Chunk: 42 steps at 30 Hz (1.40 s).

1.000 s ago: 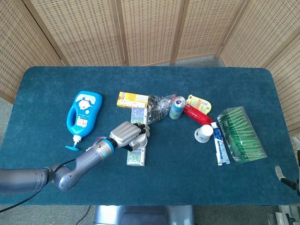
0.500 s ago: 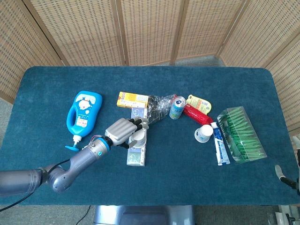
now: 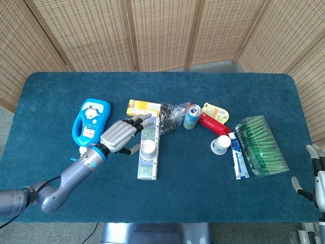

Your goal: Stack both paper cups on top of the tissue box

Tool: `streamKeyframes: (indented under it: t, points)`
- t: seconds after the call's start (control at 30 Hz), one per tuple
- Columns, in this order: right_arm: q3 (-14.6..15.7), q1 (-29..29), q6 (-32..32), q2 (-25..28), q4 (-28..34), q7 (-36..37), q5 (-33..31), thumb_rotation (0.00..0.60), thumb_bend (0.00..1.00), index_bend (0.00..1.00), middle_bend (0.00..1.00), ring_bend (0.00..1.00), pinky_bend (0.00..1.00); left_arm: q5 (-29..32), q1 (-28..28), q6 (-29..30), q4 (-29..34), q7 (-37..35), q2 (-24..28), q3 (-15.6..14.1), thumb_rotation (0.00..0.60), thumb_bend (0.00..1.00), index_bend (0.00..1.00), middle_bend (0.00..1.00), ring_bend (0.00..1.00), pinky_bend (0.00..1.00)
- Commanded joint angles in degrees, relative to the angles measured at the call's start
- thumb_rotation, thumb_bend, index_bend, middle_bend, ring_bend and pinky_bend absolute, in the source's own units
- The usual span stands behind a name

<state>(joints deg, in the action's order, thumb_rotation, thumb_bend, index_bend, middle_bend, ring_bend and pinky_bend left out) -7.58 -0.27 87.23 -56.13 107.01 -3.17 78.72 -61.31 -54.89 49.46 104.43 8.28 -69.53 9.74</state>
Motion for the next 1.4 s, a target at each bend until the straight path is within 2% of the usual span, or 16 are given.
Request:
streamKeyframes:
  t: [0.03, 0.33, 0.57, 0.73, 1.13, 1.4]
  points:
    - [-0.5, 2.1, -2.4, 0.4, 0.7, -1.7, 0.0, 0.600, 0.34, 0.00, 0.00, 0.00, 0.07, -2.5, 2.4, 2.6, 2.4, -2.0, 2.8, 0.4, 0.600, 0.48, 0.08, 0.00, 0.00, 0.19]
    - [-2.4, 9.3, -10.7, 0.3, 2.6, -6.0, -1.0, 0.600, 0.34, 0.00, 0.00, 0.00, 0.19, -9.5, 10.2, 10.5, 7.6, -6.2, 9.3, -0.8, 0.600, 0.48, 0.08, 0.00, 0.00, 0.15]
    - [-2.8, 15.0, -16.7, -1.8, 3.7, -11.0, -0.7, 0.600, 0.35, 0.00, 0.00, 0.00, 0.21, -12.9, 15.6, 14.5, 10.8, -7.0, 14.1, -3.0, 0.600, 0.48, 0.08, 0.00, 0.00, 0.14]
    - [-2.7, 19.4, -22.2, -3.5, 3.8, -16.0, -3.0, 0.600, 0.35, 0.00, 0.00, 0.00, 0.23, -15.3, 19.0, 17.1, 12.2, -7.8, 16.3, -4.2, 0.600, 0.48, 0.08, 0.00, 0.00, 0.14]
    - [-3.1, 29.3, -32.6, -9.5, 1.4, -21.3, -11.1, 0.600, 0.34, 0.00, 0.00, 0.00, 0.25, -18.6, 24.8, 20.8, 12.6, -11.4, 19.4, -5.3, 0.600, 0.48, 0.08, 0.00, 0.00, 0.14]
    - [-3.3, 33.8, -35.8, -10.9, -2.1, -22.9, -14.9, 0.600, 0.34, 0.00, 0.00, 0.00, 0.25, -20.5, 26.6, 21.6, 11.9, -12.5, 19.5, -5.3, 0.600, 0.48, 0.08, 0.00, 0.00, 0.13]
